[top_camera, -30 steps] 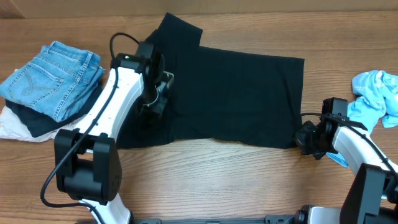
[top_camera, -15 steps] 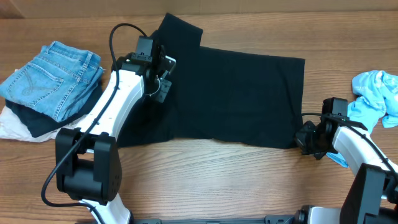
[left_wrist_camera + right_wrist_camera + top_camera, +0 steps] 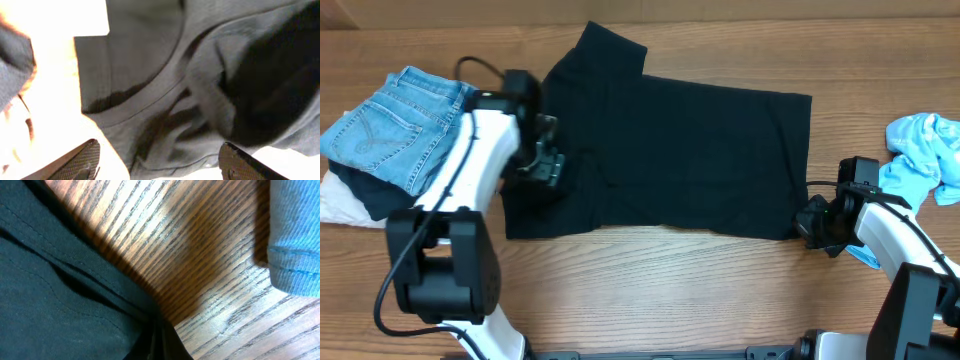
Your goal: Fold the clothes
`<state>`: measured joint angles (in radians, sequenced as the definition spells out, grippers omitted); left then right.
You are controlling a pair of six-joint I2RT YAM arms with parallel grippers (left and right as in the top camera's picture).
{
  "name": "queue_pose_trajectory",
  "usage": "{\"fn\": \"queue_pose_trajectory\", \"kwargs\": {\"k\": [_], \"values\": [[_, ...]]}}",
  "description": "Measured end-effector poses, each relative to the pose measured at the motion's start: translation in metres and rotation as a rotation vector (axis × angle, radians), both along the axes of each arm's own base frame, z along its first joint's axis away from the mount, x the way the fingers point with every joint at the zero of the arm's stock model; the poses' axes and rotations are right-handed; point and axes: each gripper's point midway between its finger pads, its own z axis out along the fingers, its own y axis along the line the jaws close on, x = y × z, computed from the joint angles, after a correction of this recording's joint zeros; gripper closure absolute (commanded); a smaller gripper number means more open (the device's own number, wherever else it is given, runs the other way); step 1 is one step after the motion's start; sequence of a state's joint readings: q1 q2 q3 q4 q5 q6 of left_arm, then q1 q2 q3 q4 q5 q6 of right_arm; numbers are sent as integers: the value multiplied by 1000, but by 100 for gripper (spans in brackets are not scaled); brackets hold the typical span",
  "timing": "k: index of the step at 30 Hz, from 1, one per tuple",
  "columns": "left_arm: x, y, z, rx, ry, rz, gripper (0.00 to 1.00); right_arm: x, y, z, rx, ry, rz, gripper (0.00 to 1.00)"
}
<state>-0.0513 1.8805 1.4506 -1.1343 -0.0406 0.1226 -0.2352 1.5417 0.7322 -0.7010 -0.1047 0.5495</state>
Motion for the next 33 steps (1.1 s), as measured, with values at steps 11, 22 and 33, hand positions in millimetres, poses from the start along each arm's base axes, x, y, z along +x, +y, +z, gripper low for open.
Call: {"fn": "queue_pose_trajectory", "kwargs": {"k": [11, 22, 33], "values": [[0, -43, -17, -322, -47, -236, 26, 0, 0, 0, -1, 1, 0, 96], [10, -51, -19, -366, -105, -268, 96, 0, 0, 0, 0, 1, -1, 96], [64, -41, 14, -282, -290, -259, 20, 0, 0, 0, -1, 0, 0, 96]]}}
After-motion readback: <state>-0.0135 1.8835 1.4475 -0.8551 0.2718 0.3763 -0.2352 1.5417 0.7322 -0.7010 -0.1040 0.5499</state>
